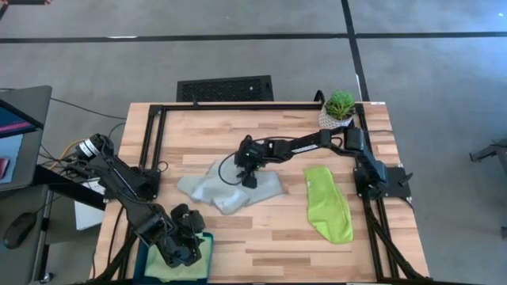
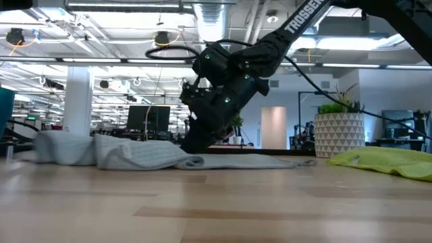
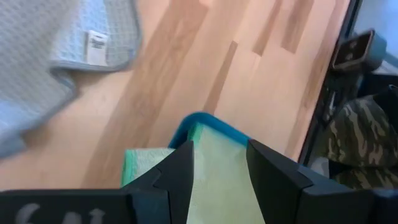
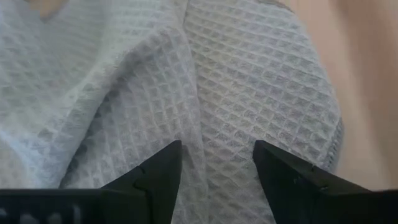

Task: Fold microfiber towels
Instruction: Fold the gray microfiber cloth

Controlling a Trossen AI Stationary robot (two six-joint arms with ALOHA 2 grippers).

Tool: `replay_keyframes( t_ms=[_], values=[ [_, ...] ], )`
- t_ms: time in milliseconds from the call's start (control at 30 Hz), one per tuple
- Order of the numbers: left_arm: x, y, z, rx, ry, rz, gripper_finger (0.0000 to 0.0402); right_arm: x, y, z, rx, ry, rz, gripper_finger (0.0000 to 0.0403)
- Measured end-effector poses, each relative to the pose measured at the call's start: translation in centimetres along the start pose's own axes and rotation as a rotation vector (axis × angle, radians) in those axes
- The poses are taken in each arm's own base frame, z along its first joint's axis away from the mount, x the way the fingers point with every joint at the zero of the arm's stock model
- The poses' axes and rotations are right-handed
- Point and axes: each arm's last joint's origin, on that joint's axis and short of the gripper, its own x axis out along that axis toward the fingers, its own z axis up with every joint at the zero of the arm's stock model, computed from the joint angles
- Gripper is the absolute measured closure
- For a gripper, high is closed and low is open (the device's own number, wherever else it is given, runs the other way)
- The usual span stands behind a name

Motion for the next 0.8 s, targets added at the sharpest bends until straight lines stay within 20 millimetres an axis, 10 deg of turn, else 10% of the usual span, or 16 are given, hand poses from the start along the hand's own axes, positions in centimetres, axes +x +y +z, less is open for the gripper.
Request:
replay_keyframes(
  t_ms=[367,800],
  values=[
    [2.3,0.8,2.3,0.157,-0.113,0.14,0.0262,-3.3,-2.0,0.2,0.019,0.087,-0.123,0.0173],
    [8.0,3.4,5.9,0.379,-0.02,0.361,0.0262,-10.1,7.5,2.4,-0.207,0.074,0.005,0.0173]
  ],
)
